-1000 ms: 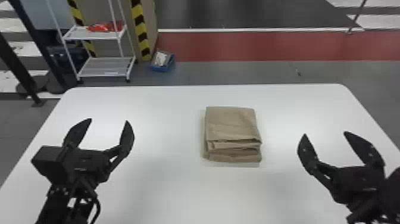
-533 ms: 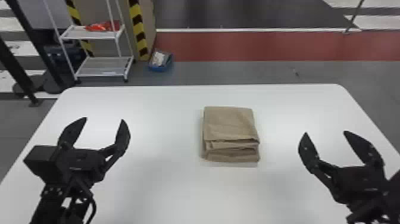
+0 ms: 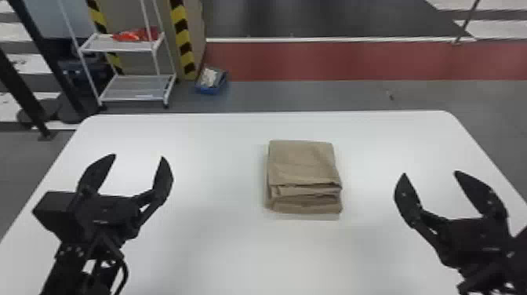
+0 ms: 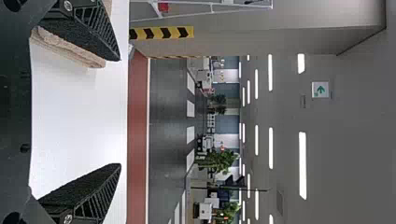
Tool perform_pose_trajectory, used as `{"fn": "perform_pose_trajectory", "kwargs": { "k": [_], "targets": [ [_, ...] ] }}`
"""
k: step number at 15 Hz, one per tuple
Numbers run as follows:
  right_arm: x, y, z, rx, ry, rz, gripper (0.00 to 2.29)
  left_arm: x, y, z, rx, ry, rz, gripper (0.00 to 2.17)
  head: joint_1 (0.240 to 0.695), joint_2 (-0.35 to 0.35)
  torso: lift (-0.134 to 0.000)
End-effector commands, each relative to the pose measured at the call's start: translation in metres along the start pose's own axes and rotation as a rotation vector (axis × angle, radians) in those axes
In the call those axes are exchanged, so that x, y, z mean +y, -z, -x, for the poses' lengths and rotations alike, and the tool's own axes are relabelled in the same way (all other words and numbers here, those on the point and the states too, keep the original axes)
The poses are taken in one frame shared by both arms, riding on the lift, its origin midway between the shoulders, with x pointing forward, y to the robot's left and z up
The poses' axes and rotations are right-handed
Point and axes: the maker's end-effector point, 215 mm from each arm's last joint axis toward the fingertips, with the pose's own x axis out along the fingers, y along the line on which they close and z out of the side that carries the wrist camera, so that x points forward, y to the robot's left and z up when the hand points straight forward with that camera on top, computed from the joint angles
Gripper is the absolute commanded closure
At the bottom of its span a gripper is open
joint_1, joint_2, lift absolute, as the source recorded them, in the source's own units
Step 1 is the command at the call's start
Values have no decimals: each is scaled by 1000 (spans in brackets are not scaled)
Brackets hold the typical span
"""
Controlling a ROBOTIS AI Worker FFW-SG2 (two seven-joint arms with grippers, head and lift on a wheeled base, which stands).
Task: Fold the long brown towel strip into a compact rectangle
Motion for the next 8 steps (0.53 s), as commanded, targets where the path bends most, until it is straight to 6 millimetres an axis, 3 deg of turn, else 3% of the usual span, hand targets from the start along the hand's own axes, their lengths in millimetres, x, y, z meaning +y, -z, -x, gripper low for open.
{"fn": "perform_pose_trajectory", "kwargs": {
  "k": [1, 8],
  "targets": [
    [0, -1, 0, -5, 1, 0, 73, -2, 0, 0, 0, 4, 1, 90, 695, 19, -128],
    [2, -4, -1, -17, 0, 5, 80, -4, 1, 1, 2, 9, 2, 90, 695, 15, -128]
  ]
}}
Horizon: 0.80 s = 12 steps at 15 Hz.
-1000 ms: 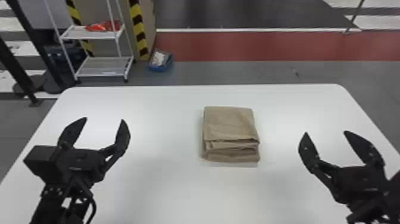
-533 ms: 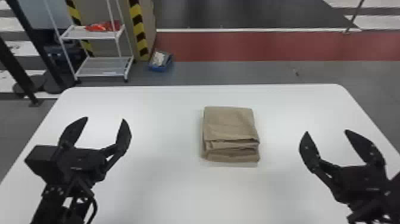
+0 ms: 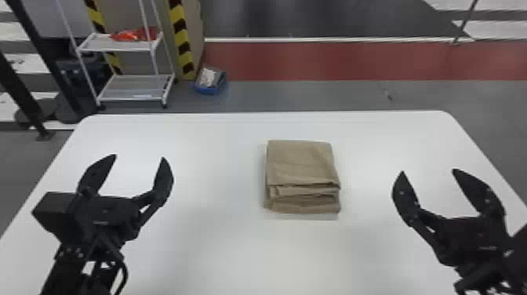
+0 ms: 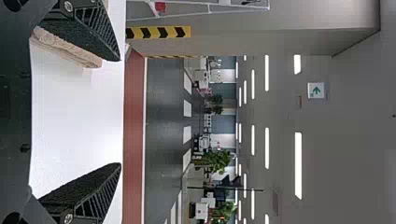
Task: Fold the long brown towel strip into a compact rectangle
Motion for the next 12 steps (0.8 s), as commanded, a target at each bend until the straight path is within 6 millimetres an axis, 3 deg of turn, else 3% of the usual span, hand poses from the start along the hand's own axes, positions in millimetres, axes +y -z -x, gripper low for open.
{"fn": "perform_pose_trajectory", "kwargs": {
  "k": [1, 12],
  "targets": [
    [0, -1, -1, -2, -1, 3, 80, 0, -1, 0, -2, 1, 0, 90, 695, 15, -128],
    [1, -1, -2, 1, -2, -3, 80, -2, -7, 1, -14, 8, 10, 90, 695, 13, -128]
  ]
}}
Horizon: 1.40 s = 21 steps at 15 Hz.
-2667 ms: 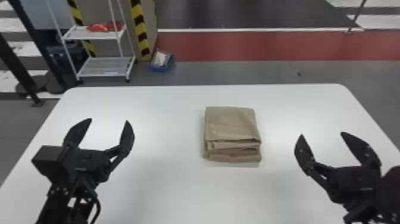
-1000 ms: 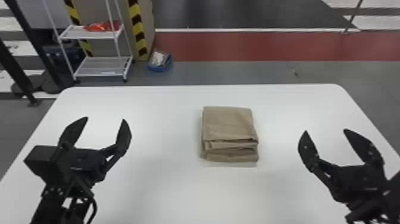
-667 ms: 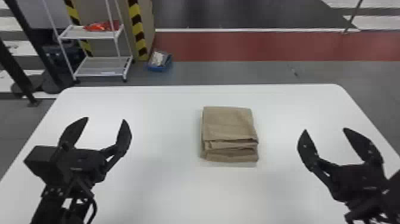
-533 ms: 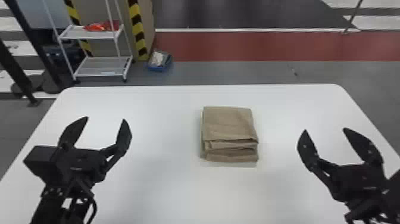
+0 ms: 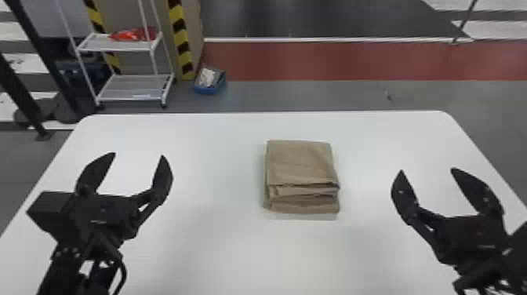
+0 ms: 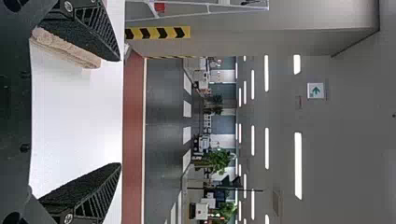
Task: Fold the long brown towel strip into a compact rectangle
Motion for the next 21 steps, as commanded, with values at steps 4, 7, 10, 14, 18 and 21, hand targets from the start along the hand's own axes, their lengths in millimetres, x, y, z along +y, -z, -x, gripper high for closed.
{"fn": "perform_pose_trajectory", "kwargs": {
  "k": [4, 7, 10, 14, 18, 21],
  "targets": [
    [1, 0, -2, 4, 0, -1, 80, -4, -1, 1, -6, 7, 6, 90, 695, 13, -128],
    [1, 1, 0, 6, 1, -2, 80, -3, -3, 1, -11, 5, 6, 90, 695, 10, -128],
    [-2, 3, 1, 12, 5, 0, 80, -3, -6, 0, -22, 5, 7, 90, 695, 10, -128],
    [-3, 8, 1, 17, 6, 3, 80, -2, -5, 1, -19, 4, 7, 90, 695, 7, -128],
    [-3, 4, 1, 3, 6, 1, 83, -4, -5, 1, -22, 4, 12, 90, 695, 6, -128],
    [-3, 4, 1, 3, 6, 3, 83, -3, -5, 1, -20, 4, 9, 87, 695, 5, -128]
  ]
}}
